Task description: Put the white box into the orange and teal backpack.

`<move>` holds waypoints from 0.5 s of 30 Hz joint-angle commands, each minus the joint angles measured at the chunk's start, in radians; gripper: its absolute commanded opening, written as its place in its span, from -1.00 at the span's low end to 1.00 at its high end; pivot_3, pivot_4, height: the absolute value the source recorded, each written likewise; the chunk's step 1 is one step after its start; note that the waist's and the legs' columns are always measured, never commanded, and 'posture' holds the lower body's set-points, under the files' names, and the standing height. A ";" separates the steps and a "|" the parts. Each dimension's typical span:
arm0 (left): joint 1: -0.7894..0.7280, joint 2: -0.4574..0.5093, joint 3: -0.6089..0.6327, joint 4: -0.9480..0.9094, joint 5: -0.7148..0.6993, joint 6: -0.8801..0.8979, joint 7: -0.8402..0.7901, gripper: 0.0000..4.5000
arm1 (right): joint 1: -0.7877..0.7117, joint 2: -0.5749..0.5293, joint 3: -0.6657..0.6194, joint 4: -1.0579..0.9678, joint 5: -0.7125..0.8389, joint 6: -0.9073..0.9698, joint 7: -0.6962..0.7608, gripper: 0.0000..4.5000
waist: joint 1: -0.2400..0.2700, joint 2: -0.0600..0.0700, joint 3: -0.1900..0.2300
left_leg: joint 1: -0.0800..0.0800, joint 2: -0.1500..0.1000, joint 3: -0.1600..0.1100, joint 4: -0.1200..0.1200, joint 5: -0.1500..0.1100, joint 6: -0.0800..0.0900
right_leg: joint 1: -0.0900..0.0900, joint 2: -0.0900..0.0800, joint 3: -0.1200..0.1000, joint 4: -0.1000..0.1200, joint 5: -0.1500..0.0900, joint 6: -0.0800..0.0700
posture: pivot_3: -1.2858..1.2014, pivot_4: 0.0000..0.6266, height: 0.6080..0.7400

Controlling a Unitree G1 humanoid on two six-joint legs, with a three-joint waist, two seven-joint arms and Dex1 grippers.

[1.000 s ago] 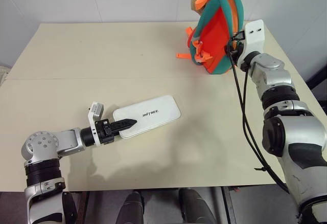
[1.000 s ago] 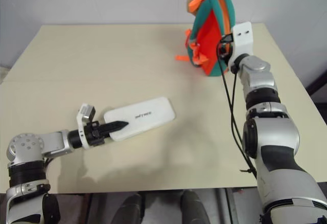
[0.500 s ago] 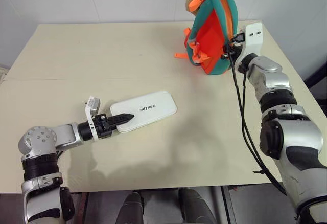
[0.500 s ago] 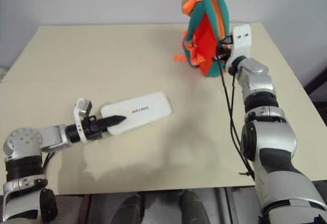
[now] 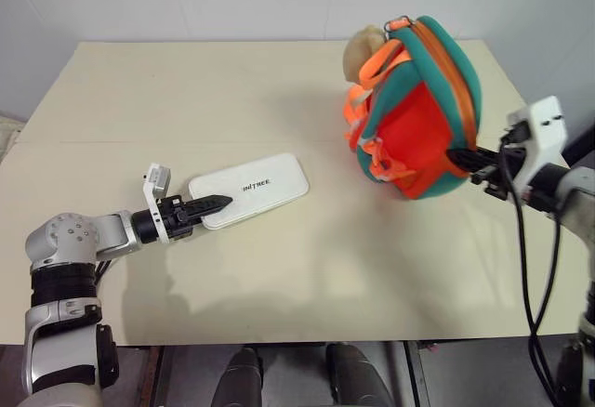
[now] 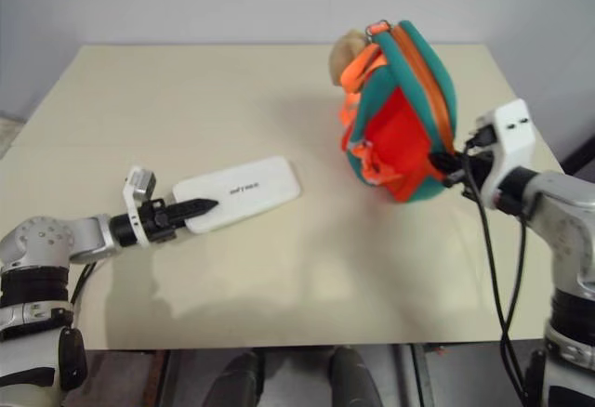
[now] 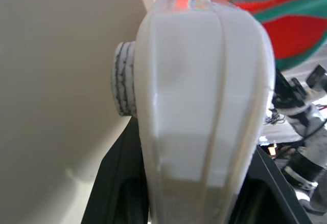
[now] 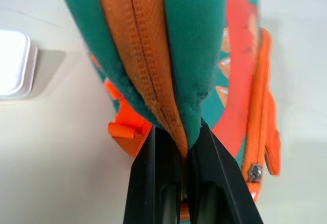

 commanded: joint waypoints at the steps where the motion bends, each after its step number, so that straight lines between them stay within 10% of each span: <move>1: -0.014 -0.005 -0.037 0.026 0.052 -0.014 -0.012 -0.43 | 0.025 -0.039 -0.125 -0.113 0.049 0.097 -0.038 -1.00 | 0.006 0.000 0.000 | 0.000 0.000 0.000 0.000 0.000 0.000 | 0.000 0.000 0.000 0.000 0.000 0.000 | 0.03 -0.52 1.00; 6: -0.039 -0.020 -0.056 0.050 0.073 -0.027 -0.031 -0.43 | 0.080 -0.026 -0.152 -0.127 0.060 0.100 -0.061 -1.00 | 0.012 0.000 0.000 | 0.000 0.000 0.000 0.001 0.000 0.000 | 0.000 0.000 0.000 -0.001 0.001 0.000 | 0.03 -0.52 1.00; 15: -0.053 -0.041 -0.056 0.048 0.092 -0.021 -0.040 -0.43 | 0.161 -0.078 -0.103 -0.037 0.011 -0.035 -0.049 0.28 | 0.011 -0.001 0.000 | 0.000 0.000 0.001 0.000 0.000 0.001 | 0.002 0.000 0.000 -0.005 0.002 0.001 | 0.03 -0.52 1.00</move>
